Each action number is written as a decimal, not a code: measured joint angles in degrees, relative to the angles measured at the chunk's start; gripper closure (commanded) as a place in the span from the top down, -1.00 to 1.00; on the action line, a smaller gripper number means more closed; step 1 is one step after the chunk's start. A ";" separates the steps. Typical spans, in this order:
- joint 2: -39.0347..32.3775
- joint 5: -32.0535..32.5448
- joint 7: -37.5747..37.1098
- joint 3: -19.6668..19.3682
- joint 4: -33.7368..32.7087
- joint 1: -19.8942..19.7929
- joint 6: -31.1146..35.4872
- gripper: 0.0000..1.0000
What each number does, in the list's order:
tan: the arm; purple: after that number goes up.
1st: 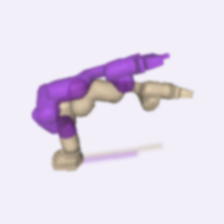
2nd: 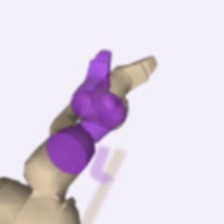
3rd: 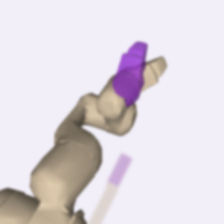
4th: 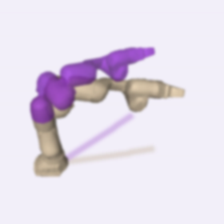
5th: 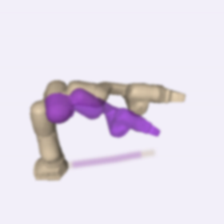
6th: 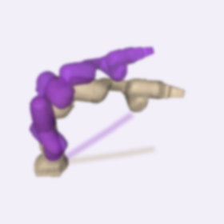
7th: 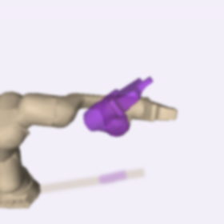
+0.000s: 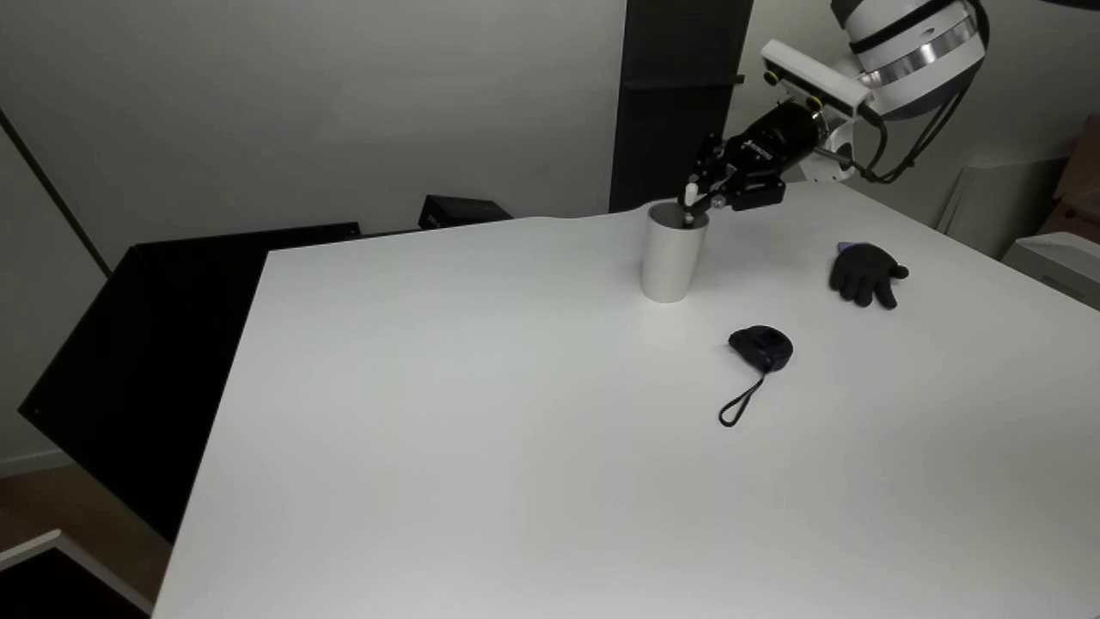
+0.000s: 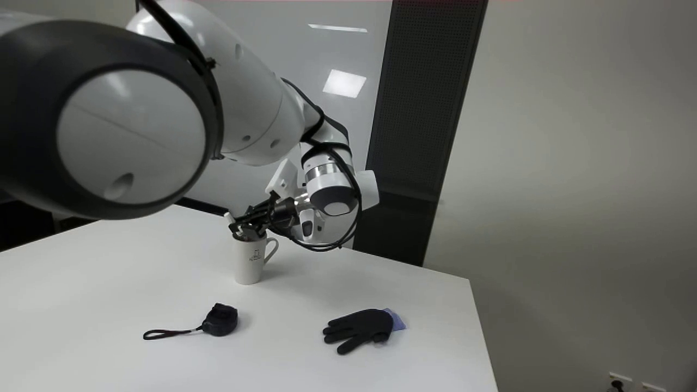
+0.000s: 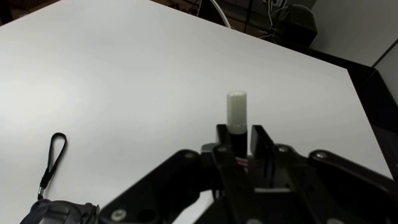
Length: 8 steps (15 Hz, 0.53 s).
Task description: Pick up the pen and put it in the mug cup
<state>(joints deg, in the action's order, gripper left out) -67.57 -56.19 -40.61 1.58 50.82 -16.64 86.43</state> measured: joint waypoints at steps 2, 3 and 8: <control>0.08 1.26 0.11 -0.10 -1.07 0.42 -0.48 0.54; 0.29 2.47 0.17 -0.29 -1.81 0.81 -0.54 0.65; 4.58 11.44 0.43 -3.52 -3.35 5.18 0.39 1.00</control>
<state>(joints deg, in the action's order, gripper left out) -63.00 -44.75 -40.17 -1.94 47.47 -11.46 86.81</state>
